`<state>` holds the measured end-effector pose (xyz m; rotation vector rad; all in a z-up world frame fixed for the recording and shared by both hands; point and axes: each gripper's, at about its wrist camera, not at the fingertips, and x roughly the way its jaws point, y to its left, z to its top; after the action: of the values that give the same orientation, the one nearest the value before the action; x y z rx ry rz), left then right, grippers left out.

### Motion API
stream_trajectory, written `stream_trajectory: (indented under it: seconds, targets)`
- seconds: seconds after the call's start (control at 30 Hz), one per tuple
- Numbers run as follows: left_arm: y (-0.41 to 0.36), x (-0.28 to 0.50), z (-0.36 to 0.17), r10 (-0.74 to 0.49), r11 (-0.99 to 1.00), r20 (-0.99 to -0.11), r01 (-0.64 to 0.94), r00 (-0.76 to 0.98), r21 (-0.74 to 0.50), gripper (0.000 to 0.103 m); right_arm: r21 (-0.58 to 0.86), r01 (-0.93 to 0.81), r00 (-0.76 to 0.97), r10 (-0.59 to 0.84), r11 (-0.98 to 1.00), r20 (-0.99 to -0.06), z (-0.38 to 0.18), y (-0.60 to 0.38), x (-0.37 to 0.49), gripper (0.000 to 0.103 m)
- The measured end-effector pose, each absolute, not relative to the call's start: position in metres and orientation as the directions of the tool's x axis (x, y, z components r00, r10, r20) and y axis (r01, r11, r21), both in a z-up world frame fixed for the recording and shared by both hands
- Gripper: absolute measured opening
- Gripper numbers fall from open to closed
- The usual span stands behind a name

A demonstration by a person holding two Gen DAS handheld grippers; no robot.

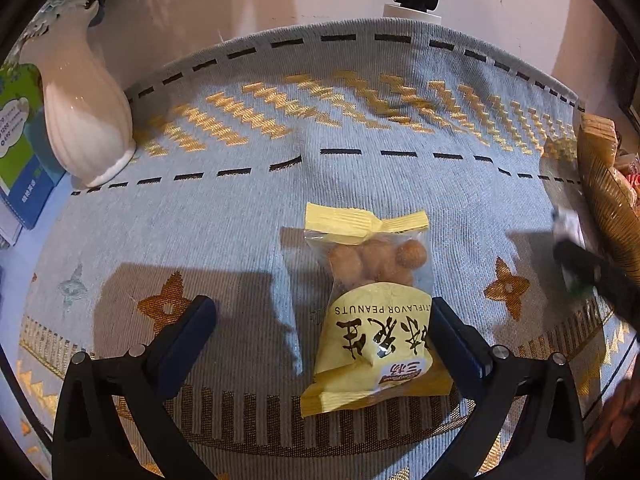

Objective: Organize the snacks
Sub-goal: 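Grasp the white biscuit packet with the right tool while the left tool grasps the yellow peanut bag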

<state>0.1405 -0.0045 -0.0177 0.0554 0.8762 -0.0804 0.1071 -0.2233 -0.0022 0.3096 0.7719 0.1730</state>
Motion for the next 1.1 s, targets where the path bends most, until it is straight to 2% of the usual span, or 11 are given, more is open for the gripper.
stream_trajectory:
  seconds: [0.23, 0.33, 0.4, 0.47, 0.67, 1.1]
  targets:
    - [-0.004, 0.141, -0.018, -0.049, 0.995, -0.769, 0.096, 0.637, 0.016, 0.103, 0.185, -0.082, 0.67, 0.192, 0.979, -0.717, -0.006, -0.201, 0.093, 0.051]
    - [-0.004, 0.14, -0.018, -0.049, 0.995, -0.769, 0.095, 0.638, 0.016, 0.103, 0.141, -0.112, 0.659, 0.18, 0.984, -0.73, -0.008, -0.189, 0.096, 0.064]
    - [-0.005, 0.14, -0.018, -0.049, 0.995, -0.769, 0.095, 0.638, 0.016, 0.103, 0.117, -0.144, 0.646, 0.183, 0.983, -0.741, -0.01, -0.181, 0.098, 0.08]
    - [-0.005, 0.141, -0.018, -0.049, 0.995, -0.768, 0.095, 0.638, 0.016, 0.103, 0.087, -0.159, 0.634, 0.169, 0.984, -0.754, -0.012, -0.175, 0.1, 0.089]
    - [-0.005, 0.141, -0.018, -0.048, 0.995, -0.768, 0.095, 0.638, 0.016, 0.103, 0.042, -0.19, 0.613, 0.151, 0.981, -0.776, -0.016, -0.162, 0.102, 0.103]
    - [-0.005, 0.141, -0.018, -0.048, 0.995, -0.768, 0.094, 0.639, 0.016, 0.103, 0.109, -0.19, 0.621, 0.205, 0.976, -0.757, -0.013, -0.169, 0.099, 0.103]
